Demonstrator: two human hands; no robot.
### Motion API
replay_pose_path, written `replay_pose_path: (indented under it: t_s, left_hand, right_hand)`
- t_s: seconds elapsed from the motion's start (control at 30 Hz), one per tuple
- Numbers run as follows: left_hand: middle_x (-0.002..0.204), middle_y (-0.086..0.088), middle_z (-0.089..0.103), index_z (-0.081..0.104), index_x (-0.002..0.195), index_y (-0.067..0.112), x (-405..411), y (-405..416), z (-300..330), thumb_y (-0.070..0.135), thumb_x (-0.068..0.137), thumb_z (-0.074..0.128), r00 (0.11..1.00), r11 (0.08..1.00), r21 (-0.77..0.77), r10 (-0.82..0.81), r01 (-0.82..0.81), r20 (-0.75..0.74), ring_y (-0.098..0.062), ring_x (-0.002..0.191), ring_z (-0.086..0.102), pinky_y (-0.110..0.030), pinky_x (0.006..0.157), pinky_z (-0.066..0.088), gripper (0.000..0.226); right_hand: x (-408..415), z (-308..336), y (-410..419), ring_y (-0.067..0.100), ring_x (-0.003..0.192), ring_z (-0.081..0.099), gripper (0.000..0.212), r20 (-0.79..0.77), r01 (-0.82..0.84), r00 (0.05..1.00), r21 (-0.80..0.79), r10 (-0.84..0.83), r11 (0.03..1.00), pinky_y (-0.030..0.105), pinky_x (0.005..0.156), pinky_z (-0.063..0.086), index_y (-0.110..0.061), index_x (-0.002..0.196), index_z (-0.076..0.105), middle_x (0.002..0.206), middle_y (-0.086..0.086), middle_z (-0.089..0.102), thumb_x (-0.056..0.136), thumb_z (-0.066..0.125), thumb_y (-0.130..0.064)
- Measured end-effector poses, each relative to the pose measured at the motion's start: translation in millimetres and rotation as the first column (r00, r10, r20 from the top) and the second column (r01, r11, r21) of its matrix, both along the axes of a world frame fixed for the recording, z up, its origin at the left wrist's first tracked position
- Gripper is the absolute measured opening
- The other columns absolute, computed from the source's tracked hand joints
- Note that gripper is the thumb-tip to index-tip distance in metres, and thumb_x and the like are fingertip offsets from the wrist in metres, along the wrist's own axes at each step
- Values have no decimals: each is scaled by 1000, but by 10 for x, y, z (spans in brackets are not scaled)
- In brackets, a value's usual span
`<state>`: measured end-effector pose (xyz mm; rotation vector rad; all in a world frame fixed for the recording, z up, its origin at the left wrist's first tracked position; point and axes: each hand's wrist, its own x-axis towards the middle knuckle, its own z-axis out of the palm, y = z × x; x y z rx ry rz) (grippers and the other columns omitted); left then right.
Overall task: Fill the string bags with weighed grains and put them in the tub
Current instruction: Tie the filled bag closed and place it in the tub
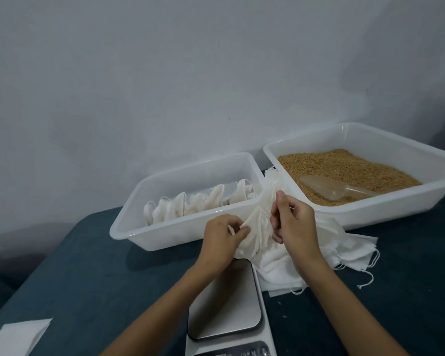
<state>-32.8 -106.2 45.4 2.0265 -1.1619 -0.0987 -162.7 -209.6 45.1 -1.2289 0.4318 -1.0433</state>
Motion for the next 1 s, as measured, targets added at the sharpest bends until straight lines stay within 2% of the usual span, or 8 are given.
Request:
replay_pose_path:
  t_s: [0.17,0.27,0.37,0.5,0.63,0.83,0.9,1.0]
  left_hand:
    - [83,0,65,74,90,15,-55,287,77,18,95,75,963,947,-314,-18,-71,-270,-11,70,56,-22,60,49,6]
    - [88,-1,63,66,82,15,-156,509,91,12,95,75,992,910,-413,-16,-38,-127,-19,76,58,-29,68,50,15]
    - [86,7,59,56,74,25,-314,625,72,4,87,81,997,904,-427,1,31,75,-15,73,57,-16,66,44,35]
    - [92,8,58,61,76,16,-343,617,28,-4,83,81,969,911,-406,37,67,243,-12,85,58,-13,72,42,29]
    - [94,6,55,53,73,13,-321,611,-36,4,81,81,972,898,-440,82,25,221,-16,90,56,-26,75,44,30]
    - [119,3,58,55,80,18,-277,669,-85,22,75,87,979,895,-445,63,31,195,-14,120,56,-16,96,41,33]
    - [123,4,60,54,86,19,-263,688,-75,18,78,88,977,900,-435,57,39,205,-15,124,56,-23,99,44,35]
    - [111,7,63,52,83,17,-288,698,-51,26,83,77,988,891,-452,17,53,150,-19,112,62,-40,88,52,26]
  right_hand:
    - [5,6,57,14,39,36,44,-17,-139,990,-54,138,989,25,39,33,-7,73,59,56,8,51,104,53,-38]
    - [22,34,152,20,41,47,40,-69,-289,957,-132,282,948,28,43,43,-8,81,65,66,11,62,99,58,-43]
    - [34,53,269,28,56,63,34,-126,-456,889,-144,441,878,33,49,53,-13,85,71,77,12,70,94,64,-45]
    - [27,46,327,30,71,72,22,-189,-474,878,-199,441,858,35,57,57,-13,90,72,79,12,71,94,71,-34]
    - [18,56,312,27,68,70,18,-156,-453,889,-157,431,878,37,59,60,-7,84,73,76,11,70,96,67,-19]
    - [17,50,341,25,62,68,17,-167,-433,897,-141,410,890,34,59,61,3,93,71,73,10,67,98,60,-9]
    - [12,58,353,24,64,68,13,-162,-451,888,-130,430,883,35,59,61,1,105,67,74,8,69,99,58,-6]
    - [-4,84,356,25,63,68,11,-129,-450,890,-108,437,886,36,59,60,-4,107,54,69,11,70,98,60,-6]
